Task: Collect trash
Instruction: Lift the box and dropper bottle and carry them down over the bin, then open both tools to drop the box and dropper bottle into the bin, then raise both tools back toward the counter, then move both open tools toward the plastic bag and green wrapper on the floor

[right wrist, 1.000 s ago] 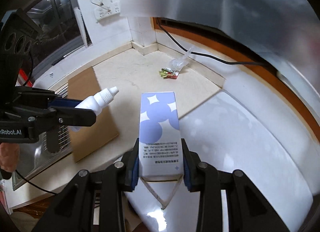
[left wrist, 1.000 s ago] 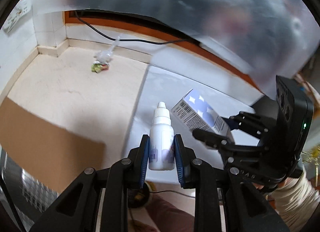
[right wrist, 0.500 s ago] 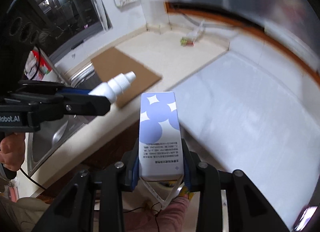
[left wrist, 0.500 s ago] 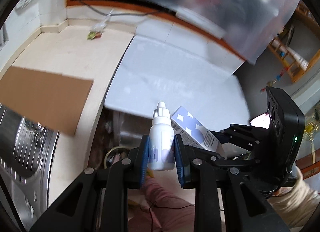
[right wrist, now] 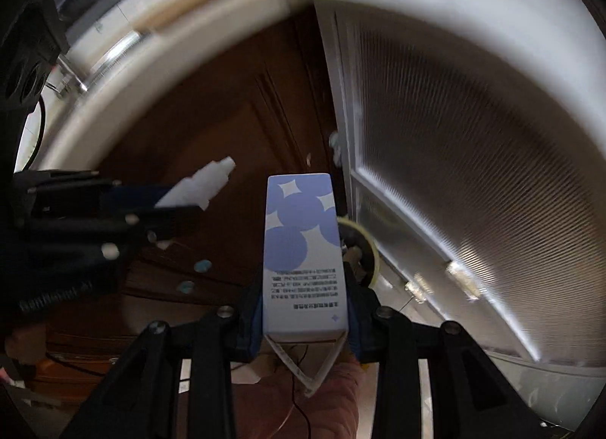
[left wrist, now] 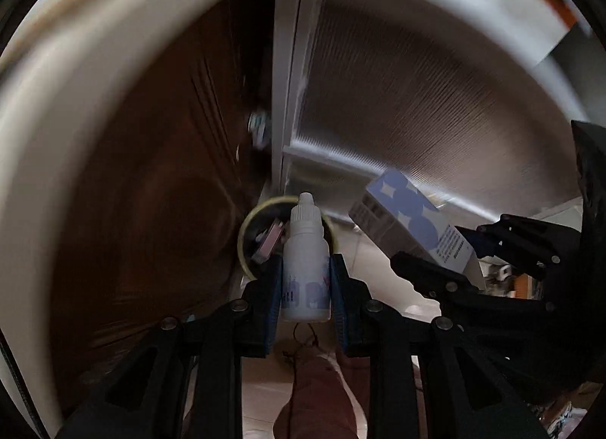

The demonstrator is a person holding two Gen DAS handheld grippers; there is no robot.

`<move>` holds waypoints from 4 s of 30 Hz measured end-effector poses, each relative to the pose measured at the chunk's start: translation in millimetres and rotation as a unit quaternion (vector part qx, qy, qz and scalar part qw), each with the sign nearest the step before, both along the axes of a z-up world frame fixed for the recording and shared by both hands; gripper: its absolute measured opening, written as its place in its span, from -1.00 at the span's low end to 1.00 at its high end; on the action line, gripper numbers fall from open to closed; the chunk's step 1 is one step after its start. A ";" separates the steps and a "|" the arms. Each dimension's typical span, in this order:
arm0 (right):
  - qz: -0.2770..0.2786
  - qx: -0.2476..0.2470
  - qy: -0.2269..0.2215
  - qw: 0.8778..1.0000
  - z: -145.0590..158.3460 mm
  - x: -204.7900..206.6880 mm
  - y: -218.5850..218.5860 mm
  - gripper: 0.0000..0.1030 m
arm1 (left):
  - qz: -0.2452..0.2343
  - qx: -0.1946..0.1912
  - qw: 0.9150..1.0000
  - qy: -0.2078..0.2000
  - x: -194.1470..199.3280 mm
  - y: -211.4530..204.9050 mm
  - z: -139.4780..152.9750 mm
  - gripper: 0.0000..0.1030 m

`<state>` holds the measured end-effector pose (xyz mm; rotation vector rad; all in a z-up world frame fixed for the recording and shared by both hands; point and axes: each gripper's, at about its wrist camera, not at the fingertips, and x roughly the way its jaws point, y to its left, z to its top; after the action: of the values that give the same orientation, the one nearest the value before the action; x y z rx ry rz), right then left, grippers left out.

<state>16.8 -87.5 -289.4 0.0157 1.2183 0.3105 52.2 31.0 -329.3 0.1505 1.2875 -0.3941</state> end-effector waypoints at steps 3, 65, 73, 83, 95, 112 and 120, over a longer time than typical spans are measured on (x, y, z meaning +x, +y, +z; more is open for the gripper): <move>-0.012 0.005 0.026 1.000 -60.5 16.0 -3.1 -0.32 | 0.014 0.011 1.000 0.009 12.1 -3.4 -56.6 -0.57; -0.063 0.027 -0.137 0.988 224.4 -28.3 -17.0 -0.05 | 0.017 -0.049 0.983 -0.178 -32.4 30.6 261.3 0.27; -0.067 0.013 -0.211 0.975 293.3 -25.0 -12.2 -0.05 | 0.014 -0.090 0.970 -0.225 -28.4 37.8 323.9 0.36; -0.064 -0.015 -0.245 0.967 345.2 20.9 -13.9 -0.05 | 0.020 -0.077 0.955 -0.286 8.8 35.5 378.4 0.55; -0.023 -0.012 -0.219 0.975 332.7 161.3 -57.9 -0.05 | 0.052 -0.034 0.954 -0.294 145.2 -4.0 380.2 0.58; 0.036 0.026 -0.153 0.987 251.8 399.0 -72.6 -0.05 | 0.148 0.016 0.971 -0.188 381.8 -25.8 271.4 0.58; 0.015 0.051 -0.151 0.987 210.7 444.2 -57.7 -0.05 | 0.169 -0.027 0.976 -0.134 452.2 -23.3 212.2 0.58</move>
<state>461.0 -145.2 -78.7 0.0384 0.9022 0.3863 504.4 7.6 -117.2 -0.0611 1.0113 -0.1100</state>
